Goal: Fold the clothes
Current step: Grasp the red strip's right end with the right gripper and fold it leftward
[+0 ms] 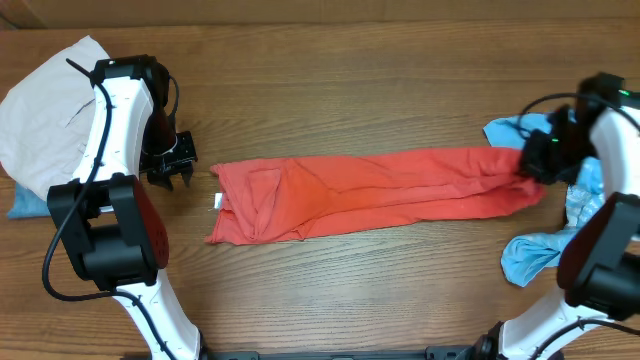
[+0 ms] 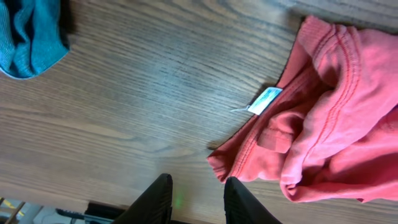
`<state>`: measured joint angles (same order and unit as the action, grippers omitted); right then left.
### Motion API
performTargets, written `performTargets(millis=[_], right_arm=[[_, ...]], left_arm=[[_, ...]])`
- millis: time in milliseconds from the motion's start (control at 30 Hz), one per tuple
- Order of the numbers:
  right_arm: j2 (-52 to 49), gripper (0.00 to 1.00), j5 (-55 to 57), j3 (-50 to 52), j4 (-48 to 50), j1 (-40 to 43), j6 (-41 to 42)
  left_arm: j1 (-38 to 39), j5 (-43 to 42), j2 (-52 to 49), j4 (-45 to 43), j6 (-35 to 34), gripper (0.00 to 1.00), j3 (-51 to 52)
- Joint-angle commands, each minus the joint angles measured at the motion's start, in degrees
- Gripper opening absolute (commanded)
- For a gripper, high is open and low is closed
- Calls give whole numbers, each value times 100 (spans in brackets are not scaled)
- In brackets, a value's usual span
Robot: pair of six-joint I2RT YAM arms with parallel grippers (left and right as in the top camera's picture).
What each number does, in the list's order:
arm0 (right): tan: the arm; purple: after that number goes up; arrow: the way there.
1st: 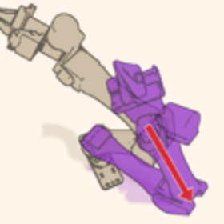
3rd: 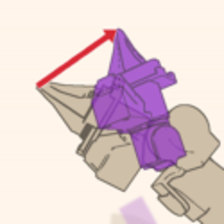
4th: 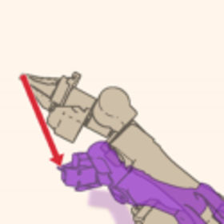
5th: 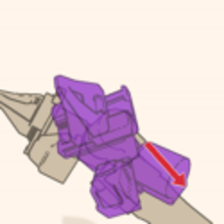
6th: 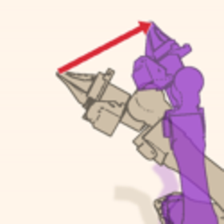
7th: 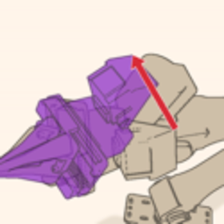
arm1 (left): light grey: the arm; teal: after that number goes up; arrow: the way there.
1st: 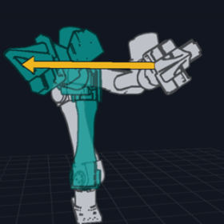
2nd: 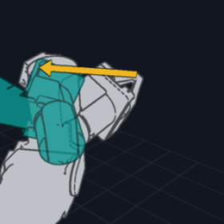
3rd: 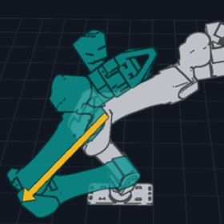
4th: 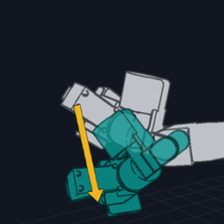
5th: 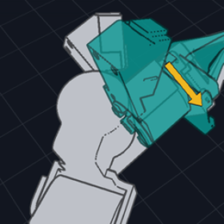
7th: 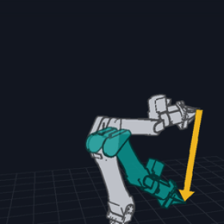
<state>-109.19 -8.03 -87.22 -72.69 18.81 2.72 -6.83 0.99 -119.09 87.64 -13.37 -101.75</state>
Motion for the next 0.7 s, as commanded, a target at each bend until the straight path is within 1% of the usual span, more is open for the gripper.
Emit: performTargets(millis=[0, 200, 333, 500, 667], right_arm=[[181, 4, 85, -136, -7, -785, -79], [181, 4, 98, -129, 133, -2146, -76], [175, 5, 114, -125, 254, -2903, -76], [170, 5, 114, -28, 470, -3609, -79], [170, 5, 111, 170, 839, -4100, -79]], left_arm=[[-20, -186, 177, -22, 50, 32, -133], [-20, -256, 177, -79, 50, 32, -133], [-20, -256, 177, -92, 52, 33, -133], [-20, -258, 177, -111, 50, 33, -133], [-20, -256, 177, -109, 52, 33, -133]])
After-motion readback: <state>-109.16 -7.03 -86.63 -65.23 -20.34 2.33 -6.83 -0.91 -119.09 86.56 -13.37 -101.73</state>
